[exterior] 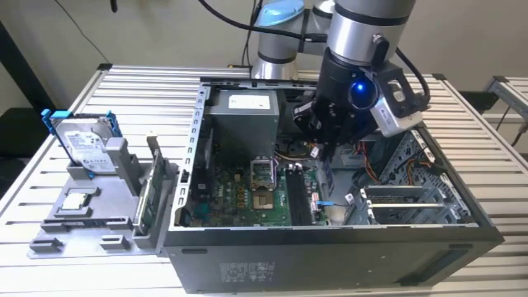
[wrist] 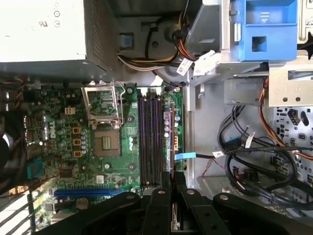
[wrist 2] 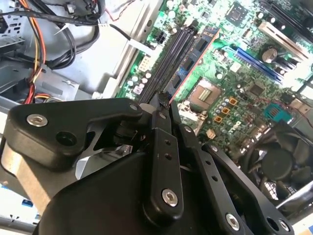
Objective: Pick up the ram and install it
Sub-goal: 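Insert the ram into the slot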
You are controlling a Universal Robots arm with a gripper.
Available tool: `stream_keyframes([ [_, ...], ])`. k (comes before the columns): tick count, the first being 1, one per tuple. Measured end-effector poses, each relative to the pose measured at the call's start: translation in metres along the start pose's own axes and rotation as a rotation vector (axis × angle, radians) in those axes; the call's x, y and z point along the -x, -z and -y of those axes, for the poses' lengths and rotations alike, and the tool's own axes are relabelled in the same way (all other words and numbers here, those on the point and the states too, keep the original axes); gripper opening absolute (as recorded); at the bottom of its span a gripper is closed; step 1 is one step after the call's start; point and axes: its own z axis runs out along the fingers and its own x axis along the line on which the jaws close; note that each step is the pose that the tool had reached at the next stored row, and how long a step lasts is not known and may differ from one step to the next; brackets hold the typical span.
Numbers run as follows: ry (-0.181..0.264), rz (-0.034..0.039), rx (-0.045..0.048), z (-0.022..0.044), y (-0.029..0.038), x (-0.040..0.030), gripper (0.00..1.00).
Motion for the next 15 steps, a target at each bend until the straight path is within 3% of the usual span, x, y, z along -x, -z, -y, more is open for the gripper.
stream_keyframes([
  [8, 0.018, 0.0061, -0.0073, -0.0022, -0.0116, -0.0038, 0.15],
  [15, 0.044, 0.0177, -0.0065, -0.0033, -0.0237, -0.0069, 0.15],
])
